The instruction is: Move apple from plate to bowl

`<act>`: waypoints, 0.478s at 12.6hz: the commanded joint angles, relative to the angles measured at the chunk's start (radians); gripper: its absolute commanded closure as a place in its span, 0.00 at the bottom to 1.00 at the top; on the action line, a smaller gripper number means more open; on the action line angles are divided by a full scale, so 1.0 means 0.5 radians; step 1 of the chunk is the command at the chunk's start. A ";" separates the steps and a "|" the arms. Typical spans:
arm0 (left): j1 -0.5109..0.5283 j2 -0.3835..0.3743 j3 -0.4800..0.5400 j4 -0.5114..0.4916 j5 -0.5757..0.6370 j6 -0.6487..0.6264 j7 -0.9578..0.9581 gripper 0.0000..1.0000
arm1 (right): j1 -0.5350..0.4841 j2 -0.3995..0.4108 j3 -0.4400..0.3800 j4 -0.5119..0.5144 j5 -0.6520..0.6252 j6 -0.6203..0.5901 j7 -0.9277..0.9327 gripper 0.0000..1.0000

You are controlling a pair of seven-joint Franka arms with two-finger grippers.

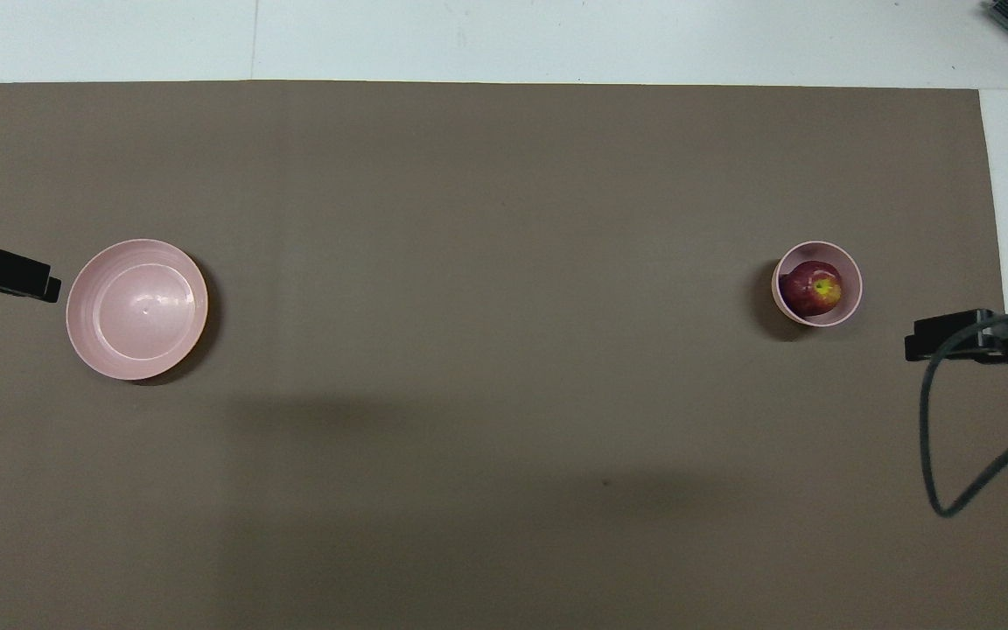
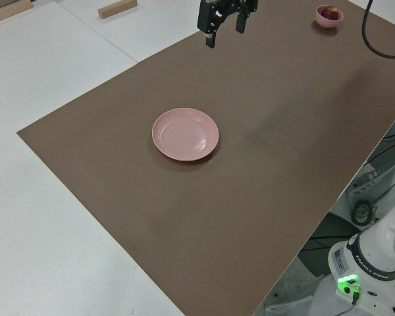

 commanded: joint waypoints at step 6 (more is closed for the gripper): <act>0.004 -0.018 0.000 0.012 0.020 -0.044 0.017 0.00 | -0.040 0.079 -0.070 0.138 -0.104 -0.089 -0.192 0.00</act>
